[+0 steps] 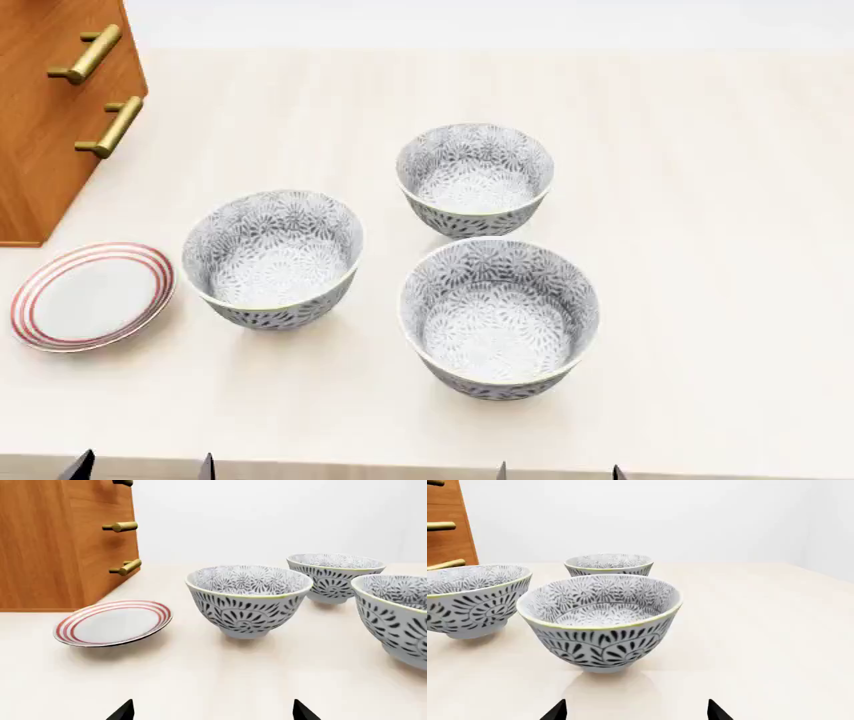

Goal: Stack the bowl at the front on the bowl in the middle.

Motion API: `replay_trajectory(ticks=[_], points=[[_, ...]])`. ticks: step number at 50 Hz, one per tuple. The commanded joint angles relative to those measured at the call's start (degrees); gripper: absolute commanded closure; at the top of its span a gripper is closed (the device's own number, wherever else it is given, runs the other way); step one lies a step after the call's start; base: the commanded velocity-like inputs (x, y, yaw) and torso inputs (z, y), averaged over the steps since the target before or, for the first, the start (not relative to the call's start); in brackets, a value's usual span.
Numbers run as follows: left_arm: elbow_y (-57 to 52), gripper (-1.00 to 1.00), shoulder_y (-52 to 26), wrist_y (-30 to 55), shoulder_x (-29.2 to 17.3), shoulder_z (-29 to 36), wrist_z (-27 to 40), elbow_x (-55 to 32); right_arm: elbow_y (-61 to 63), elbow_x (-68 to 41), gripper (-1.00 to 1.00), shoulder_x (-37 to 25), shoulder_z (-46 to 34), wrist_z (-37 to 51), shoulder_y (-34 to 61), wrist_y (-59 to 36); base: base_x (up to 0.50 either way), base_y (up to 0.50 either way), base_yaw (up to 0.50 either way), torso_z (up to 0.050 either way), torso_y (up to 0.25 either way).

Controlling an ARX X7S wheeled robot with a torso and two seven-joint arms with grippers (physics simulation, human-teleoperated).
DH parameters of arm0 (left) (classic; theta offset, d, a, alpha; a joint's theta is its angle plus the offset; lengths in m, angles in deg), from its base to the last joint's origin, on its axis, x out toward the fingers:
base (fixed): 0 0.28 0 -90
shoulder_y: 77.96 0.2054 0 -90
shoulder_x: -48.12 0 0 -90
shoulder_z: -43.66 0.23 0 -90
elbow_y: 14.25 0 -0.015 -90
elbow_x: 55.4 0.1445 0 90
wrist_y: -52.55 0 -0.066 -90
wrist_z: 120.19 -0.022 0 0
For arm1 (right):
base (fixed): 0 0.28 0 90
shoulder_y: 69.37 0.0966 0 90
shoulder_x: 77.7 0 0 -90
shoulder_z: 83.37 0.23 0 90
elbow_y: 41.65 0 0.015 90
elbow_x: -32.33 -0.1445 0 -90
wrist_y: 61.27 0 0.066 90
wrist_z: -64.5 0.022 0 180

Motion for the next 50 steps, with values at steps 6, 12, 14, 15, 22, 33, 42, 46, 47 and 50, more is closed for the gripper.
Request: replay_trajectory(ticks=[6, 12, 14, 15, 22, 33, 42, 46, 47, 50], points=[[-0.66, -1.00, 0.59, -0.34, -1.66, 1.87, 1.90, -1.35, 0.56, -1.79, -1.00, -1.57, -1.97, 1.75, -0.33, -0.48, 0.00, 0.00, 0.00, 0.000, 0.000], [-1.58, -1.00, 1.20, -0.55, -2.56, 2.89, 3.18, -1.81, 1.07, -2.34, -1.00, -2.45, -3.04, 3.11, -0.51, -1.01, 0.00, 0.00, 0.00, 0.000, 0.000], [-10.26, -1.00, -7.33, 8.00, -3.33, 3.32, 4.30, -5.25, 9.76, -9.94, -1.00, -9.28, 2.91, 4.49, 8.02, -9.62, 0.00, 0.00, 0.00, 0.000, 0.000], [-18.85, -1.00, -15.93, 16.60, -0.53, 2.05, 0.17, -0.19, 18.35, -2.61, -1.00, -6.02, 3.66, -1.49, 16.62, -18.21, 0.00, 0.00, 0.00, 0.000, 0.000], [-34.77, -1.00, -28.17, 50.13, -2.03, 2.12, 2.32, -2.27, 38.65, -2.26, -1.00, -6.02, 2.06, -0.31, 31.50, -64.85, 0.00, 0.00, 0.00, 0.000, 0.000], [-34.88, -1.00, -28.10, 50.11, -3.30, 2.96, 3.65, -3.54, 39.86, -2.53, -1.00, -6.50, 1.13, 0.38, 32.13, -66.72, 0.00, 0.00, 0.00, 0.000, 0.000], [-35.37, -1.00, -28.07, 50.35, -4.01, 3.40, 4.33, -4.22, 39.56, 0.03, -1.00, -7.53, -1.94, 3.68, 32.32, -66.48, 0.00, 0.17, 0.00, 0.000, 0.000], [-35.27, -1.00, -28.03, 50.16, -4.37, 3.77, 4.77, -4.40, 39.16, -0.44, -1.00, -7.54, -2.12, 3.42, 32.30, -66.14, 0.00, 0.50, 0.00, 0.000, 0.000], [-35.20, -1.00, -28.06, 50.11, -4.44, 3.84, 4.89, -4.43, 39.00, -0.53, -1.00, -7.58, -2.18, 3.38, 32.39, -66.17, 0.00, 0.50, 0.00, 0.000, 0.000], [-35.21, -1.00, -28.16, 50.09, -4.67, 3.93, 5.19, -4.62, 38.84, -0.59, -1.00, -7.74, -2.74, 3.43, 32.84, -66.51, 0.00, 0.50, 0.00, 0.000, 0.000]])
